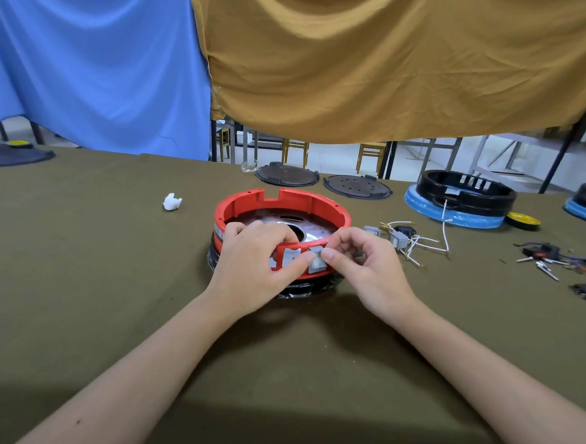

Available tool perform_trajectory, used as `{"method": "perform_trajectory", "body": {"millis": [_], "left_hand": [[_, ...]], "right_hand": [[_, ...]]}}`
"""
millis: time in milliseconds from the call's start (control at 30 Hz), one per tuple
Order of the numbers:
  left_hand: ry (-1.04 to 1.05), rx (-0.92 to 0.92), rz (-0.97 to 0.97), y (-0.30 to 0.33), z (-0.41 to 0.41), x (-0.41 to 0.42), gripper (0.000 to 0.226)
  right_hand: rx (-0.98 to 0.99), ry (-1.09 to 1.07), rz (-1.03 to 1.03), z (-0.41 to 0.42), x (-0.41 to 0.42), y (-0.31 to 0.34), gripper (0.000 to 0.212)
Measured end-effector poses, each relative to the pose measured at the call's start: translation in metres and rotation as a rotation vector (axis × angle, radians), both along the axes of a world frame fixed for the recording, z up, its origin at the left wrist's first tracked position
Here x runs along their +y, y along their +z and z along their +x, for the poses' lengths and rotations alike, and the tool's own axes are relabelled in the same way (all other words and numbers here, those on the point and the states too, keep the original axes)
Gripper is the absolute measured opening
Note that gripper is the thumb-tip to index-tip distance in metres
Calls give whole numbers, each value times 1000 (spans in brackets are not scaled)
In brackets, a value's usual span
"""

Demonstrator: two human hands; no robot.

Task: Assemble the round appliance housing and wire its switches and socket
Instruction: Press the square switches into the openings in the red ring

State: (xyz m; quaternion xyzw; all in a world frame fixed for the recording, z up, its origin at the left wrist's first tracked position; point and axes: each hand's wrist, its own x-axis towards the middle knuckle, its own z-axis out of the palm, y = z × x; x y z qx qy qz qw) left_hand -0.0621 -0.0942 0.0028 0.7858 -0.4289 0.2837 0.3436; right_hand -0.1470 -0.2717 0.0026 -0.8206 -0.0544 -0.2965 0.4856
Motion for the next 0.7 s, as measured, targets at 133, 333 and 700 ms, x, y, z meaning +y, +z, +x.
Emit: {"method": "perform_trajectory", "body": {"millis": [133, 333, 700], "left_hand": [[-1, 15, -16, 0, -2, -1, 29], [-12, 19, -3, 1, -2, 0, 33], [-15, 42, 15, -1, 0, 2, 31]], "right_hand": [[-59, -45, -134, -1, -1, 1, 7], [15, -44, -379, 0, -11, 6, 29], [55, -41, -369, 2, -13, 9, 18]]}}
